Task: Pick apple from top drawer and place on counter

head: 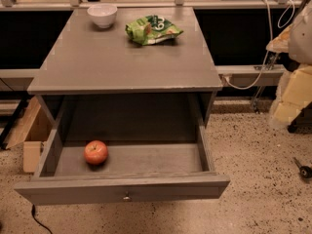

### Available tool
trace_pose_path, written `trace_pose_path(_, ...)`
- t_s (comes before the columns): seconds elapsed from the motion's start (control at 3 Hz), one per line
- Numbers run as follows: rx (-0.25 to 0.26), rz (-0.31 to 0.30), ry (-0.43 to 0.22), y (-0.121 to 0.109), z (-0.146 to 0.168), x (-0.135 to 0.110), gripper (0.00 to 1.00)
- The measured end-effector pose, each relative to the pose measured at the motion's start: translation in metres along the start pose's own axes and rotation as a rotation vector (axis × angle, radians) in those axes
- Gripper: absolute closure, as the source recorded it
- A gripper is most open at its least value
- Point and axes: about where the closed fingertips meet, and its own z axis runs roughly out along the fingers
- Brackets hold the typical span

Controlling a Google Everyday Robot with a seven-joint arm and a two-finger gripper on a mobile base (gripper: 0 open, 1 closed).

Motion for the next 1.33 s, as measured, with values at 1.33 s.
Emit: trace_pose_path(1.33, -0.152, 0.073, -0.452, 0.013, 0.101, -0.136, 0.0)
